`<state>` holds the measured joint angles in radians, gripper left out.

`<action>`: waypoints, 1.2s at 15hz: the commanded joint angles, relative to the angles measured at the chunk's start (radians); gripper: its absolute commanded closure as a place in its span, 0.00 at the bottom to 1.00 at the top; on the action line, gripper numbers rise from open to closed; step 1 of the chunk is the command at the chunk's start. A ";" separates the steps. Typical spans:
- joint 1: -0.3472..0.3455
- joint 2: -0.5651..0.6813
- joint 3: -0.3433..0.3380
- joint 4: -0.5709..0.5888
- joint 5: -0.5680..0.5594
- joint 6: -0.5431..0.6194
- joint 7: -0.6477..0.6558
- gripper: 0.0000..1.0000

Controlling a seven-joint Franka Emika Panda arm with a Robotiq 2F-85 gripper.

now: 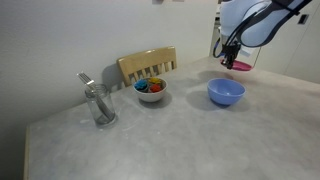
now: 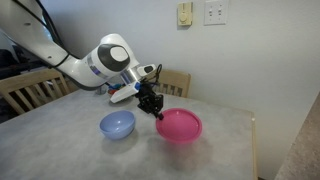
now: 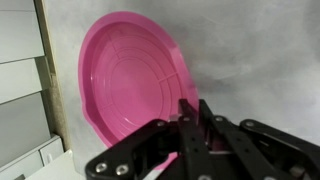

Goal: Place the pink plate on the blue bowl

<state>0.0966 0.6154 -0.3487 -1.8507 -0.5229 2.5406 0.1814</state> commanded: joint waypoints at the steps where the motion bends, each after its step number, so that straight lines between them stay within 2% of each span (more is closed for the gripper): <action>1: 0.034 -0.109 -0.011 -0.122 -0.086 0.034 0.049 0.97; 5: 0.049 -0.187 0.013 -0.199 -0.193 0.025 0.121 0.97; 12: 0.042 -0.286 0.115 -0.330 -0.237 0.008 0.128 0.97; 18: 0.054 -0.343 0.184 -0.416 -0.345 0.004 0.199 0.97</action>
<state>0.1501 0.3294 -0.1909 -2.2003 -0.8044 2.5492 0.3416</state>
